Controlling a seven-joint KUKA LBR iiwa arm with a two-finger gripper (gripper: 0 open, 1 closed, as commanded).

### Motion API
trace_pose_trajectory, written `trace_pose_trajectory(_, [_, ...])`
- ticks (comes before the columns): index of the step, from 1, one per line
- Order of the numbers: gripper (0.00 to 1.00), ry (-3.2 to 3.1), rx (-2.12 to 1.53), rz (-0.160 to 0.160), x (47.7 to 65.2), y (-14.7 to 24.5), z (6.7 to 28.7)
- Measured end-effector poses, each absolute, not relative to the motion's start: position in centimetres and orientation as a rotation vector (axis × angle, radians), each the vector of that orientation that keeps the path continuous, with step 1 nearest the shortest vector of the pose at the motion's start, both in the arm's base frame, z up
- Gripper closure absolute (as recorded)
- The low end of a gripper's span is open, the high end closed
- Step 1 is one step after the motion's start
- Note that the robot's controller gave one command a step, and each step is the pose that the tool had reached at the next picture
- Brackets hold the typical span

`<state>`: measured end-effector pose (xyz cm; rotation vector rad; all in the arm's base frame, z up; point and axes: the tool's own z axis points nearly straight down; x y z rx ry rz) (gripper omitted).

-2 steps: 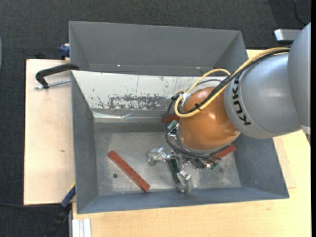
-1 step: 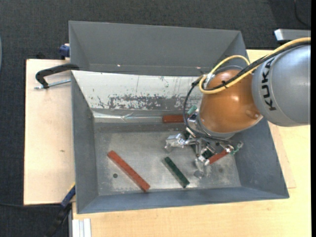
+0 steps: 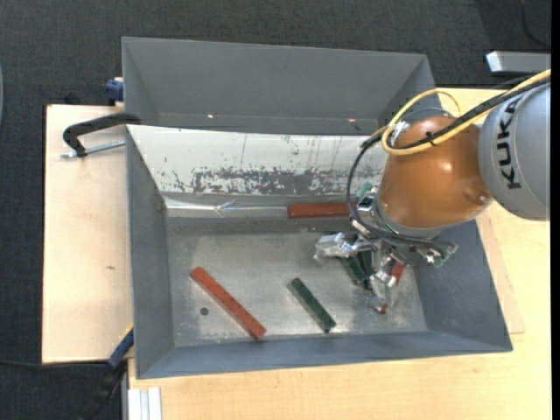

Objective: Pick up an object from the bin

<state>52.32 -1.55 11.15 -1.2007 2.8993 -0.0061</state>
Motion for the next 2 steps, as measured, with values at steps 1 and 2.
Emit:
trace_pose_trajectory(1, [0.00, 2.730, -1.550, 0.000, 50.6, 3.6, 9.6])
trace_pose_trajectory(2, [0.00, 2.596, -1.756, 0.006, 50.9, 4.5, 8.5])
